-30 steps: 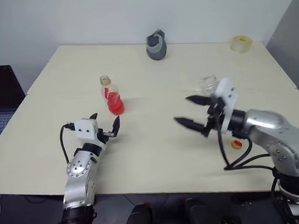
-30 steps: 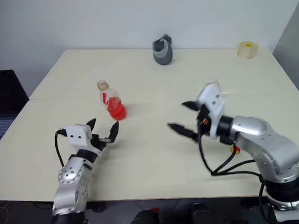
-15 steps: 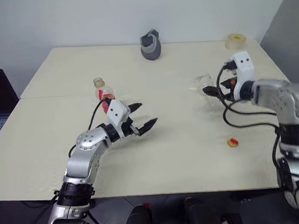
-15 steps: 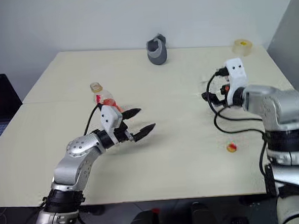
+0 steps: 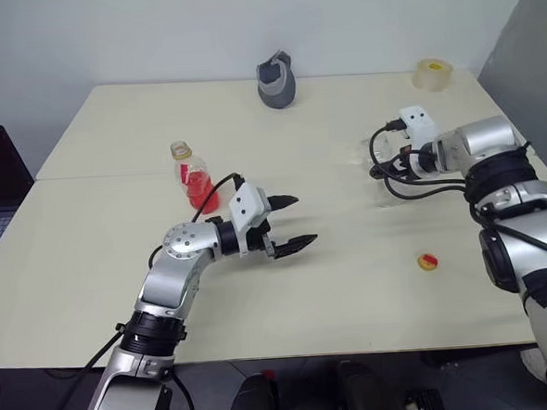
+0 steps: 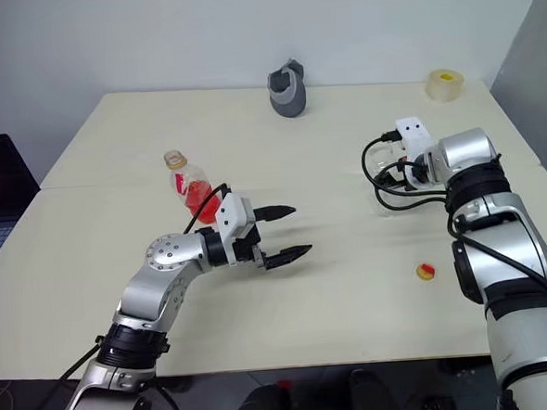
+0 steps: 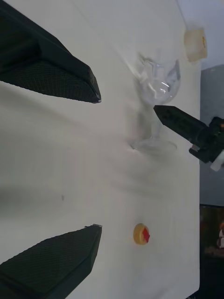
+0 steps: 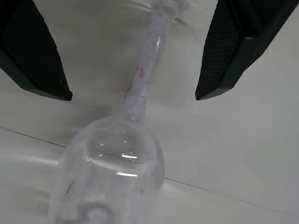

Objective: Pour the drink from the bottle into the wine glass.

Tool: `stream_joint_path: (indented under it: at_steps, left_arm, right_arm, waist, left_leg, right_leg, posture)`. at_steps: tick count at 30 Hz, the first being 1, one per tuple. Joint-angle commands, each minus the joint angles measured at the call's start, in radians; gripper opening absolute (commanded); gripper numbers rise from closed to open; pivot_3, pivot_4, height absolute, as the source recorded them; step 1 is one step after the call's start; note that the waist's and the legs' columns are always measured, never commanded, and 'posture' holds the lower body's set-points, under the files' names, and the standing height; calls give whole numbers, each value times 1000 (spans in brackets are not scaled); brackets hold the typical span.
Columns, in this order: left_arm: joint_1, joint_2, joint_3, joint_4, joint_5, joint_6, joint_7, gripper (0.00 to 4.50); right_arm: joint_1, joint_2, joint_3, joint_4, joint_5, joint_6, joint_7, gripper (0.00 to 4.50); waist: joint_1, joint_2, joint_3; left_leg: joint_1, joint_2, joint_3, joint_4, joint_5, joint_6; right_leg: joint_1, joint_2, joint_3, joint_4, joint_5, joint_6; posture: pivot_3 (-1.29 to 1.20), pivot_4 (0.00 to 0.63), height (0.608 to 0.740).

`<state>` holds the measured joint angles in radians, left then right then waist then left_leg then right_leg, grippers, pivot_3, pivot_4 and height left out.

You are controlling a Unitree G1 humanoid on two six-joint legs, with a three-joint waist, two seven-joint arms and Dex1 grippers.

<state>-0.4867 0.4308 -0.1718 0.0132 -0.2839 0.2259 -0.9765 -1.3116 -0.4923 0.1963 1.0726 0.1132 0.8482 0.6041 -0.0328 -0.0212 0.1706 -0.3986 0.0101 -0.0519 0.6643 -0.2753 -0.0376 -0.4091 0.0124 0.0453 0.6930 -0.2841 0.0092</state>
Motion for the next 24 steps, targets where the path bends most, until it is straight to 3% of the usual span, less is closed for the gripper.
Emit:
stream_joint_path:
  at_steps: [1,5,15,24]
  left_arm:
    - [-28,-7,-10,-2,10,-22,-11,4459]
    - [-41,-13,-17,6,21,-28,-14,4500]
    - [-32,-16,-27,-17,35,-22,-19,4500]
    - [-31,-10,-33,-16,40,-19,-35,4500]
  right_arm:
    - [-51,25,34,100,-92,-115,30,4500]
    - [-58,49,67,174,-175,-193,53,3595]
    - [-87,70,81,226,-302,-305,89,151]
    - [-107,68,28,194,-307,-297,162,123]
  waist:
    - [0,0,0]
    - [0,0,0]
    - [-1,0,0]
    - [-2,1,1]
  left_leg:
    - [0,0,0,0,0,0]
    - [0,0,0,1,0,0]
    - [1,0,-2,1,0,0]
    - [1,0,-2,0,0,0]
  right_leg:
    - [0,0,0,1,0,0]
    - [-1,0,0,3,0,0]
    - [-1,0,1,3,0,0]
    - [-2,0,1,4,0,0]
  posture:
    - [0,150,740]
    - [0,150,740]
    - [0,150,740]
    - [0,150,740]
